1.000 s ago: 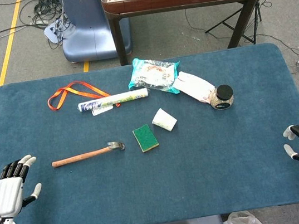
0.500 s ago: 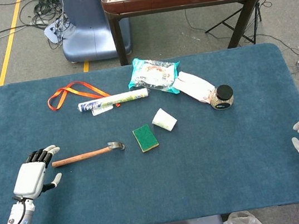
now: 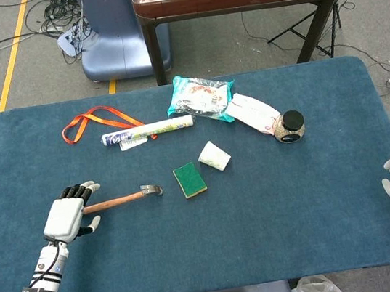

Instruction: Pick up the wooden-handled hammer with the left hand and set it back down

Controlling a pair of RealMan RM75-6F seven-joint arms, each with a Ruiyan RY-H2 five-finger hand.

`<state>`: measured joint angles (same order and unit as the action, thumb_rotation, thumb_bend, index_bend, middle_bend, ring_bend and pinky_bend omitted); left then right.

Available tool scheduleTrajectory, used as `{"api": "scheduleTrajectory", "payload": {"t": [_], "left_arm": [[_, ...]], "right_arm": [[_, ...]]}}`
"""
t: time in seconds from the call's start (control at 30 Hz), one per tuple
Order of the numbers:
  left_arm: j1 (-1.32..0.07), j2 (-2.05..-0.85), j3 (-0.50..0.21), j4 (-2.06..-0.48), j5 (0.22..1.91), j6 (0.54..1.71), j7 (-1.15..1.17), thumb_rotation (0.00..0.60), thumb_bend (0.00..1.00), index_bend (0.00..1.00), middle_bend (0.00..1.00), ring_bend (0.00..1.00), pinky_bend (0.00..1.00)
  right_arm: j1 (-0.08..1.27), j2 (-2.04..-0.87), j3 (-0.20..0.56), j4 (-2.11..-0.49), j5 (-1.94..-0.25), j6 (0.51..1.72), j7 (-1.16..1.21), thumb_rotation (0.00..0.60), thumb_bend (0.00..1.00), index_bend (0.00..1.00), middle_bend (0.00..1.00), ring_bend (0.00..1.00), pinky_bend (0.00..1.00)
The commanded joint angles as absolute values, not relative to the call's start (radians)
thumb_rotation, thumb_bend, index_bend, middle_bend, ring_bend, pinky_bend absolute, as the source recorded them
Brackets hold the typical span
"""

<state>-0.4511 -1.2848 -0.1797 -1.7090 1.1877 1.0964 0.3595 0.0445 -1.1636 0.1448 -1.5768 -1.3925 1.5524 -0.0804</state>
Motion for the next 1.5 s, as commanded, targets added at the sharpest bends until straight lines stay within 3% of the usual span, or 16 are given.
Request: {"api": "scheduleTrajectory", "payload": {"t": [0.03,0.67,1.07,1.5], "left_arm": [[-0.478,-1.311,-0.185,-1.697,1.162,1.077,0.385,0.6,0.27,0.23,0.17,0.16,0.13],[-0.626,-1.425,-0.2,-1.656,0.886,1.026,0.587,0.6,0.27,0.26,0.2,0.19,0.12],[-0.666,-1.451,-0.186,-1.622,0.796,1.04,0.626,0.6,0.27,0.26,0.29,0.2,0.12],[-0.702,-1.486,-0.179,-1.58,0.719,1.033,0.632,0.6,0.27,0.27,0.3,0.2,0.12]], "right_arm": [[0.044,-1.161,0.144,-1.578,-1.393,1.551,-0.079,0.6,0.26,0.49,0.52,0.47,0.43],[0.042,-1.149,0.144,-1.578,-1.392,1.539,-0.053,0.6,0.26,0.49,0.52,0.47,0.43],[0.042,-1.144,0.141,-1.58,-1.394,1.532,-0.045,0.6,0.26,0.49,0.52,0.47,0.42],[0.041,-1.14,0.139,-1.583,-1.397,1.531,-0.037,0.6,0.26,0.49,0.52,0.47,0.42]]}}
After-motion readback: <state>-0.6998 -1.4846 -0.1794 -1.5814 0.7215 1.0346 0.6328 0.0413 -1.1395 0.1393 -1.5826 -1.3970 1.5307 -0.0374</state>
